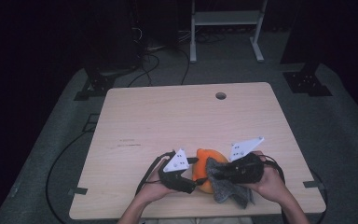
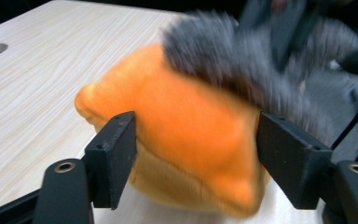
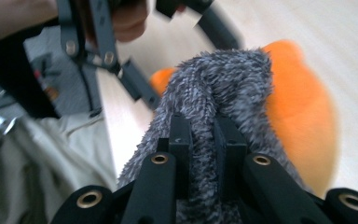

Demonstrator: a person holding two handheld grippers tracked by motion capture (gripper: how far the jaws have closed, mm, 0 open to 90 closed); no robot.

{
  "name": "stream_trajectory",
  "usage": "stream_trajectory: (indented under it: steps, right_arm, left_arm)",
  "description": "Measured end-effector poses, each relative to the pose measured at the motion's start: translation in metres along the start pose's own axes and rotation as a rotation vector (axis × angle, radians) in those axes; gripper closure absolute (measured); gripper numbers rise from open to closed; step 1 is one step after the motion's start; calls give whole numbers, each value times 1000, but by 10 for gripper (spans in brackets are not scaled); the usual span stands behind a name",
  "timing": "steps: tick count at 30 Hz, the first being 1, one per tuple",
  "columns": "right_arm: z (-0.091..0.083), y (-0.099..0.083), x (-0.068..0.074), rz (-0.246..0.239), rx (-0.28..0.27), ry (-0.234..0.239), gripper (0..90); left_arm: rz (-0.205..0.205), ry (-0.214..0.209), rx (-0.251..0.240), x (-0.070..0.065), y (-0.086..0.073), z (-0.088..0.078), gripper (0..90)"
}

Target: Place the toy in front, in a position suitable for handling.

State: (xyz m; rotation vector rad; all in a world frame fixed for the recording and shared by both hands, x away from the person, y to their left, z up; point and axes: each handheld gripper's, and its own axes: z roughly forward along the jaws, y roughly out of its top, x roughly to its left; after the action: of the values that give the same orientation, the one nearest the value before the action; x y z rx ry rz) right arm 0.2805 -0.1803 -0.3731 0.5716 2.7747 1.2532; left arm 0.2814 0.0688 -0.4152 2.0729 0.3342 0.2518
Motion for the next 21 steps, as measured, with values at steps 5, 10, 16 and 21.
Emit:
stream_trajectory:
  steps: [5,10,16,21]
  right_arm:
    - [-8,-2,-9,55,-94,-88,792]
    - [3,-3,-7,46,-71,-66,790]
    - [1,-12,-13,52,-11,-57,789]
    - [2,-20,-21,97,-14,-50,790]
  left_arm:
    - [0,-20,8,4,-4,-3,309]
    - [-2,-1,-3,1,0,-1,198]
    - [-7,2,40,5,-5,-3,255]
    - [13,17,-31,3,1,-7,203]
